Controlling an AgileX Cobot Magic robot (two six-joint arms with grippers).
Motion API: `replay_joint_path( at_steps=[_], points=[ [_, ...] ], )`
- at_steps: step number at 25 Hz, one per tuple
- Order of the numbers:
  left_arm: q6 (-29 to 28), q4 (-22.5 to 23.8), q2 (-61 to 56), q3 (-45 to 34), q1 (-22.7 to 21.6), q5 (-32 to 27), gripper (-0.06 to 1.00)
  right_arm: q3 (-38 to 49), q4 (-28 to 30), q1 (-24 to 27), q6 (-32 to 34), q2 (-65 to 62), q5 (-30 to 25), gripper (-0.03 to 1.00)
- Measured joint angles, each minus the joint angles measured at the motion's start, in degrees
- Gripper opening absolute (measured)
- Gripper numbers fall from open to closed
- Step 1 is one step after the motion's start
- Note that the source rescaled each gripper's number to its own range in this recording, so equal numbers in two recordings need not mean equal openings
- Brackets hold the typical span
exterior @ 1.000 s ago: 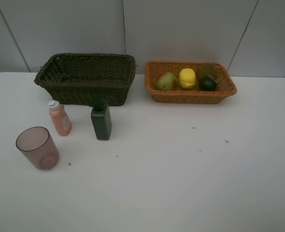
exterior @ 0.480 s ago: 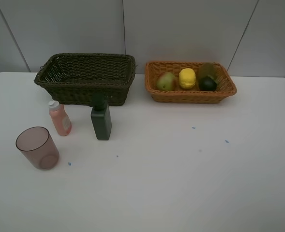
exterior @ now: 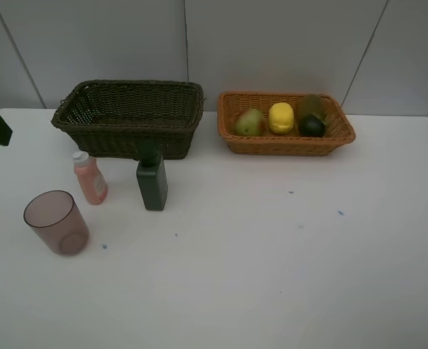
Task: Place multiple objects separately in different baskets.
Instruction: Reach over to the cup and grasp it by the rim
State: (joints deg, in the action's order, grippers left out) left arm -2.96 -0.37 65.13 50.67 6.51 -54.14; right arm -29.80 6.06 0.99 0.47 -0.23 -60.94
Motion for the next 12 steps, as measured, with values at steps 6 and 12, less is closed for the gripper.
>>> replay_joint_path(
  at_steps=[6, 12],
  points=[
    [0.00, -1.23, 4.80, 0.00, 0.00, 0.06, 1.00, 0.00, 0.00, 0.00, 0.00, 0.00, 0.00, 0.99],
    [0.19, -2.47, 8.20, -1.34, 0.00, 1.15, 1.00, 0.00, 0.00, 0.00, 0.00, 0.00, 0.00, 0.99]
  ],
)
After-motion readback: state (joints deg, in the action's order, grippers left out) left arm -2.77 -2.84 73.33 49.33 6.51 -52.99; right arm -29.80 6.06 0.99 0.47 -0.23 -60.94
